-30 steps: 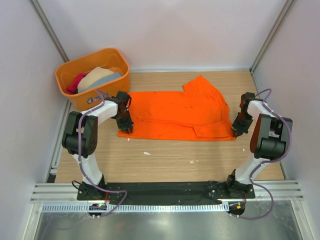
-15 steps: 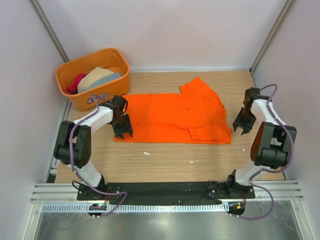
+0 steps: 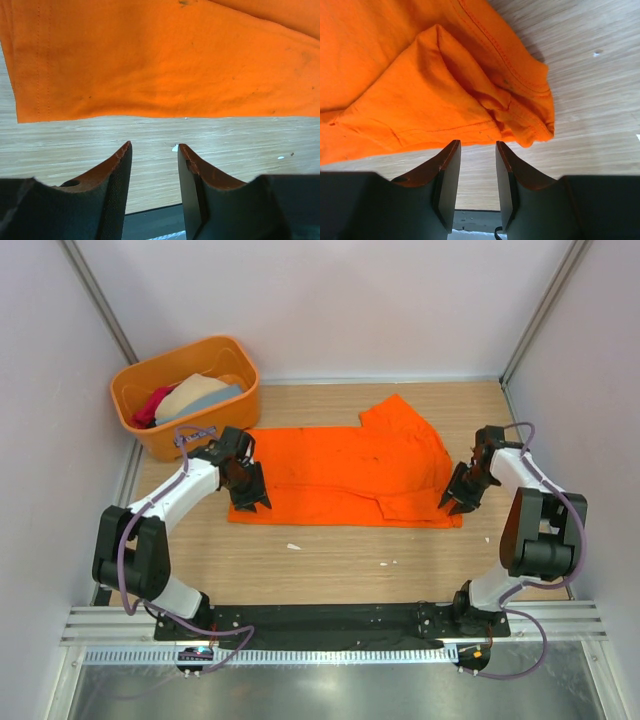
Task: Fold and stack the t-shirts
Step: Fold the tshirt
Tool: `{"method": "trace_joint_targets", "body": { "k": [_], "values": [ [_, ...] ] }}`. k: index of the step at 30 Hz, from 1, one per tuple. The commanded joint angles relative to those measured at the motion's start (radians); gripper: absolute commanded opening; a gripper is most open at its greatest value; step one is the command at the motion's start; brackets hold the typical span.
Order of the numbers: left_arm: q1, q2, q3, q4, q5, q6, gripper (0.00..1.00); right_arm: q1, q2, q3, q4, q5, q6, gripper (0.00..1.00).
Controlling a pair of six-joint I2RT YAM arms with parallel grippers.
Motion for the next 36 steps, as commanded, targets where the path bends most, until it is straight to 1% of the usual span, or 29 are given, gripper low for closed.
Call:
{"method": "trace_joint_targets", "body": {
  "k": [1,12,15,18,22,24,25,27,28,30,31,33,35,36],
  "values": [
    [0.0,-0.015,0.0,0.001,0.026,0.007,0.43,0.002,0.024,-0.027,0.06,-0.054,0.008,0.4],
    [0.0,-0.015,0.002,-0.008,0.028,0.013,0.42,0.005,0.067,-0.047,0.085,-0.023,-0.003,0.39],
    [-0.001,-0.013,0.003,-0.01,0.028,0.013,0.42,0.005,0.066,-0.029,0.048,0.022,-0.009,0.4],
    [0.0,-0.01,0.006,-0.007,0.031,0.013,0.42,0.005,0.06,-0.03,0.041,0.035,-0.009,0.4],
    [0.0,-0.001,0.011,-0.008,0.034,0.011,0.42,0.005,0.069,-0.033,0.068,0.001,0.002,0.4],
    [0.0,0.001,0.014,-0.007,0.034,0.011,0.42,0.005,0.075,-0.021,0.071,-0.003,0.008,0.35],
    [0.0,0.001,0.015,-0.007,0.032,0.011,0.42,0.005,0.081,-0.017,0.07,-0.016,0.012,0.3],
    [0.0,0.004,0.018,-0.011,0.026,0.011,0.42,0.005,0.084,-0.006,0.067,-0.028,0.02,0.23],
    [0.0,0.001,0.02,-0.014,0.014,0.011,0.42,0.005,0.087,0.008,0.062,-0.033,0.028,0.11],
    [0.0,-0.001,0.023,-0.021,0.0,0.011,0.42,0.005,0.073,0.025,0.057,-0.057,0.061,0.03],
    [0.0,-0.002,0.029,-0.022,-0.012,0.011,0.42,0.005,0.069,0.043,0.056,-0.069,0.077,0.01],
    [0.002,-0.001,0.038,-0.024,-0.021,0.01,0.42,0.007,0.064,0.063,0.06,-0.111,0.112,0.01],
    [0.002,0.008,0.048,-0.025,-0.017,0.01,0.42,0.004,0.066,0.089,0.076,-0.135,0.181,0.01],
    [0.002,0.011,0.054,-0.025,-0.017,0.008,0.42,0.002,0.066,0.101,0.103,-0.157,0.205,0.01]
  ]
}}
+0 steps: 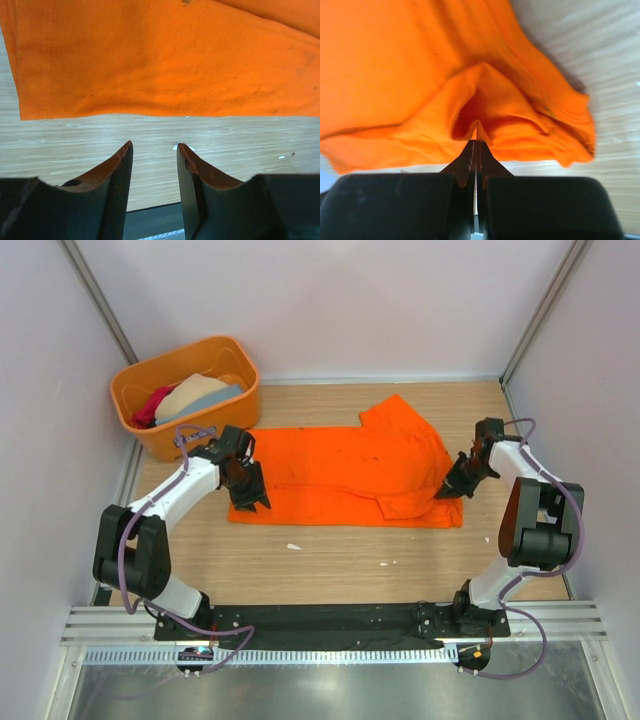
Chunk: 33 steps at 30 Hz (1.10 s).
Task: Fold and stack the t-shirts
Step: Fold the tshirt
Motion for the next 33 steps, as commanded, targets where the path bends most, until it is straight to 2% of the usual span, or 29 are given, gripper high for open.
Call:
{"method": "trace_joint_targets", "body": {
  "k": [1,12,25,28,29,30,32,33],
  "values": [
    [0.0,0.012,0.048,-0.008,-0.012,0.006,0.42,0.0,-0.014,0.068,0.063,-0.079,0.155,0.01],
    [0.002,0.004,0.047,-0.005,-0.006,-0.005,0.42,-0.006,0.173,0.23,0.208,-0.117,0.34,0.01],
    [0.002,0.014,0.048,-0.008,-0.017,-0.02,0.42,-0.035,0.298,0.258,0.372,-0.234,0.458,0.03],
    [0.002,0.024,0.059,-0.007,-0.015,-0.026,0.41,-0.035,0.351,0.279,0.482,-0.329,0.484,0.1],
    [0.002,0.03,0.068,-0.008,-0.014,-0.026,0.42,-0.035,0.36,0.305,0.505,-0.379,0.484,0.19],
    [0.002,0.034,0.071,-0.01,-0.014,-0.025,0.41,-0.037,0.361,0.319,0.507,-0.39,0.475,0.23],
    [0.0,0.034,0.077,-0.013,-0.014,-0.023,0.42,-0.032,0.337,0.376,0.392,-0.377,0.368,0.33],
    [0.002,0.032,0.079,-0.01,-0.017,-0.021,0.42,-0.029,0.299,0.396,0.328,-0.323,0.305,0.37]
  ]
}}
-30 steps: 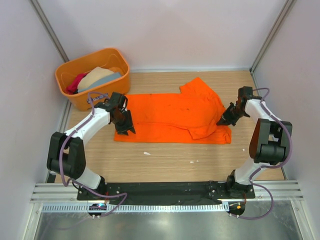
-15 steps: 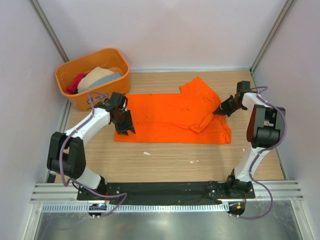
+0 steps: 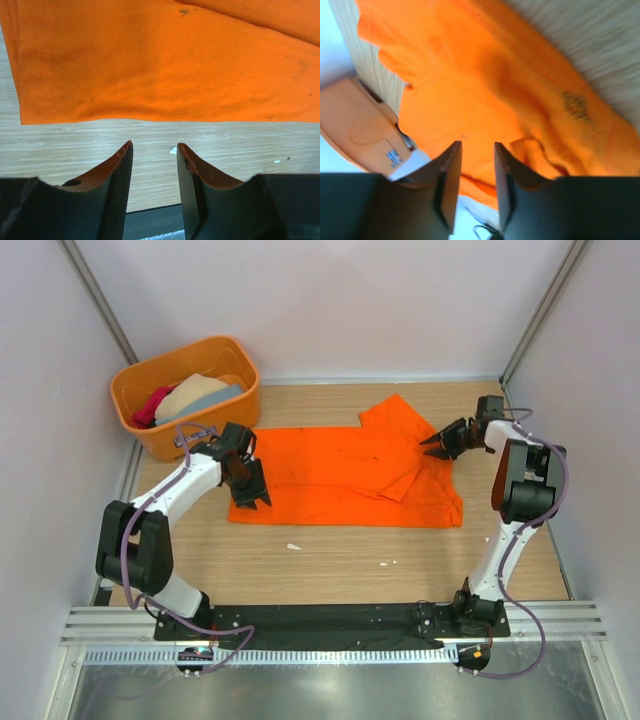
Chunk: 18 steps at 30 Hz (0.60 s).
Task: Fold and stack the t-shirts
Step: Fold the tshirt
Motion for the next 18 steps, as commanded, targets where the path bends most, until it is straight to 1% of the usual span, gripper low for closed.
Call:
{"method": "trace_joint_targets", "body": {
  "k": [1,2,4,5,7,8,9,10,12,13,16,18],
  "values": [
    [0.002,0.002,0.041,-0.003,-0.006,-0.005,0.43,0.011,-0.095,0.117,-0.126,0.02,-0.168,0.4],
    [0.002,0.0,0.037,-0.001,-0.005,-0.004,0.43,0.019,-0.117,0.124,-0.228,0.049,-0.27,0.45],
    [0.002,-0.008,0.03,0.006,-0.005,-0.004,0.43,0.045,-0.19,0.086,-0.274,0.093,-0.332,0.48],
    [0.002,-0.011,0.019,0.011,-0.003,-0.002,0.43,0.054,-0.213,0.023,-0.284,0.091,-0.369,0.5],
    [0.002,-0.015,0.01,0.016,0.006,-0.002,0.43,0.085,-0.266,-0.046,-0.285,0.102,-0.397,0.51],
    [0.002,-0.015,0.004,0.016,0.011,0.001,0.43,0.094,-0.283,-0.118,-0.266,0.108,-0.406,0.53],
    [0.002,-0.015,-0.004,0.017,0.018,0.002,0.43,0.112,-0.304,-0.152,-0.231,0.103,-0.412,0.54],
    [0.002,-0.017,-0.004,0.016,0.021,0.002,0.43,0.121,-0.304,-0.184,-0.231,0.103,-0.409,0.55],
    [0.002,-0.021,-0.01,0.016,0.03,0.001,0.43,0.147,-0.313,-0.249,-0.171,0.079,-0.4,0.56],
    [0.002,-0.029,-0.012,0.017,0.034,-0.001,0.43,0.172,-0.309,-0.255,-0.163,0.085,-0.404,0.56],
    [0.002,-0.04,-0.016,0.01,0.037,-0.002,0.43,0.195,-0.278,-0.254,-0.162,0.12,-0.423,0.56],
    [0.002,-0.045,-0.013,0.002,0.02,-0.001,0.43,0.197,-0.254,-0.251,-0.162,0.131,-0.429,0.52]
  ]
}}
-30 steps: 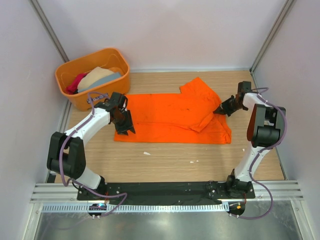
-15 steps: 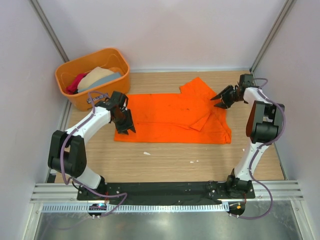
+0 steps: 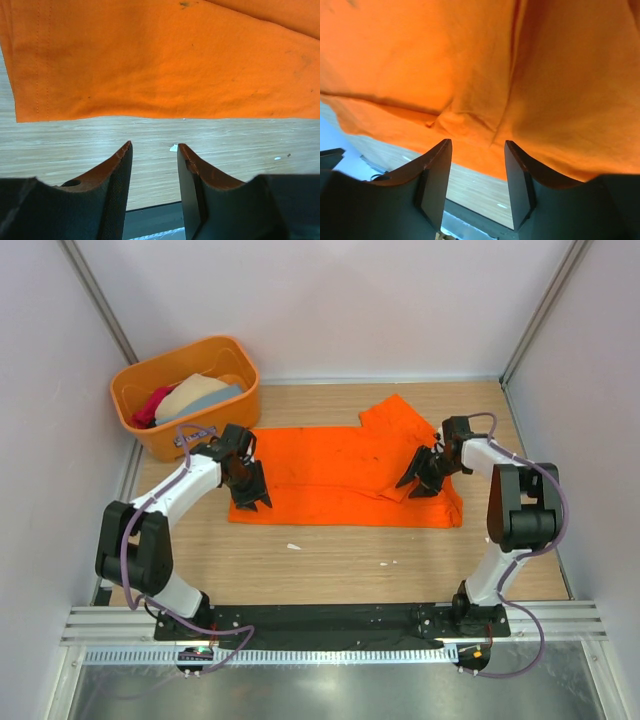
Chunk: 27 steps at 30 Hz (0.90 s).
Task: Fold and stack the t-shirts
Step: Fold the tshirt
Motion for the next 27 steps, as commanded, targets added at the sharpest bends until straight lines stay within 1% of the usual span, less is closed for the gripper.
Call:
{"method": "trace_joint_targets", "body": {
  "k": [1,2,4,10,15,18,20,23,27],
  "values": [
    [0.003,-0.041,-0.001,-0.003,0.0,0.0,0.43,-0.001,0.016,0.015,0.03,0.042,-0.047,0.51],
    [0.005,-0.043,-0.001,-0.005,-0.001,0.002,0.43,-0.001,0.021,0.02,0.024,0.048,-0.05,0.48],
    [0.026,-0.043,-0.002,-0.01,-0.004,0.011,0.43,-0.001,0.03,0.021,0.023,0.051,-0.054,0.46],
    [0.144,-0.03,-0.002,-0.028,0.006,0.048,0.43,-0.001,0.053,0.043,0.008,0.083,-0.075,0.46],
    [0.247,-0.021,0.006,-0.042,0.006,0.083,0.42,-0.007,0.061,0.093,-0.012,0.123,-0.083,0.46],
    [0.263,0.002,0.022,-0.042,0.009,0.098,0.42,-0.026,0.076,0.138,-0.01,0.143,-0.07,0.47],
    [0.264,0.04,0.048,-0.043,0.02,0.103,0.4,-0.037,0.093,0.169,-0.01,0.148,-0.06,0.47],
    [0.264,0.092,0.079,-0.024,0.023,0.095,0.36,-0.044,0.147,0.262,-0.033,0.169,-0.057,0.47],
    [0.266,0.144,0.14,-0.023,-0.004,0.097,0.37,-0.047,0.199,0.328,-0.047,0.188,-0.051,0.48]
  ]
}}
